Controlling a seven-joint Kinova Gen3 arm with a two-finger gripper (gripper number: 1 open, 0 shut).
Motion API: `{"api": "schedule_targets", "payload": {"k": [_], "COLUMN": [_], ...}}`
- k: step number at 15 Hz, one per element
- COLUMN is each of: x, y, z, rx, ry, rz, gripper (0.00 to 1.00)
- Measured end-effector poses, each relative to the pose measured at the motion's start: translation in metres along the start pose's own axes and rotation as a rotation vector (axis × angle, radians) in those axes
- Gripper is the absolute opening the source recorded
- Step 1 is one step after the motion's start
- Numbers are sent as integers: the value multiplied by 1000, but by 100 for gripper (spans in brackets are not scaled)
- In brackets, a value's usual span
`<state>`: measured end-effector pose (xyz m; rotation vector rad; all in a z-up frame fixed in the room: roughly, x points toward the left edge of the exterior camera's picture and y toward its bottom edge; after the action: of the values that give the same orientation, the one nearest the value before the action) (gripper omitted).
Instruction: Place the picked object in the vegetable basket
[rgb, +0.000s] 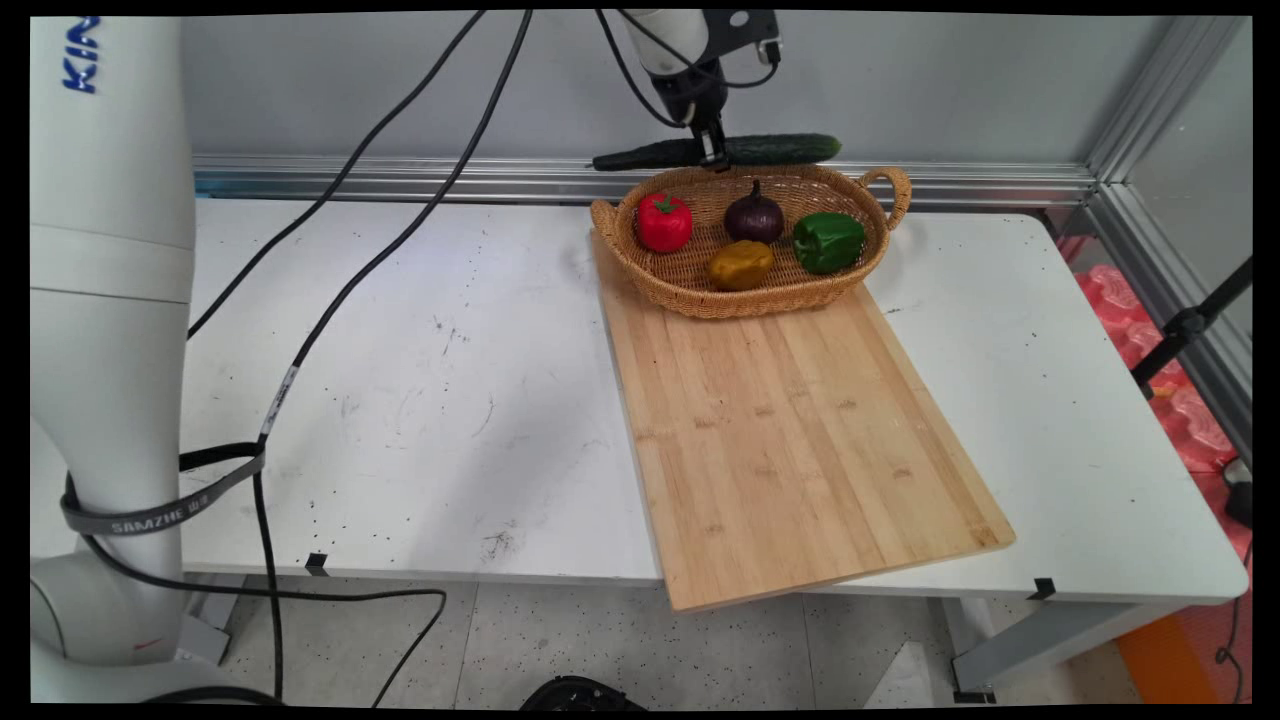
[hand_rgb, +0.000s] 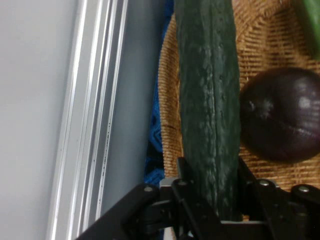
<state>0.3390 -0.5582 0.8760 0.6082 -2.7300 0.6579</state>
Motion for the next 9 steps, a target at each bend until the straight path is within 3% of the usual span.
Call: {"api": "schedule_targets", "payload": {"k": [7, 8, 9], "x": [2, 3, 3], "y": [1, 2, 3], "z": [18, 20, 21], "rx": [-19, -23, -27], "ry": [-23, -23, -22], "rz": [111, 122, 131], "gripper": [0, 100, 100]}}
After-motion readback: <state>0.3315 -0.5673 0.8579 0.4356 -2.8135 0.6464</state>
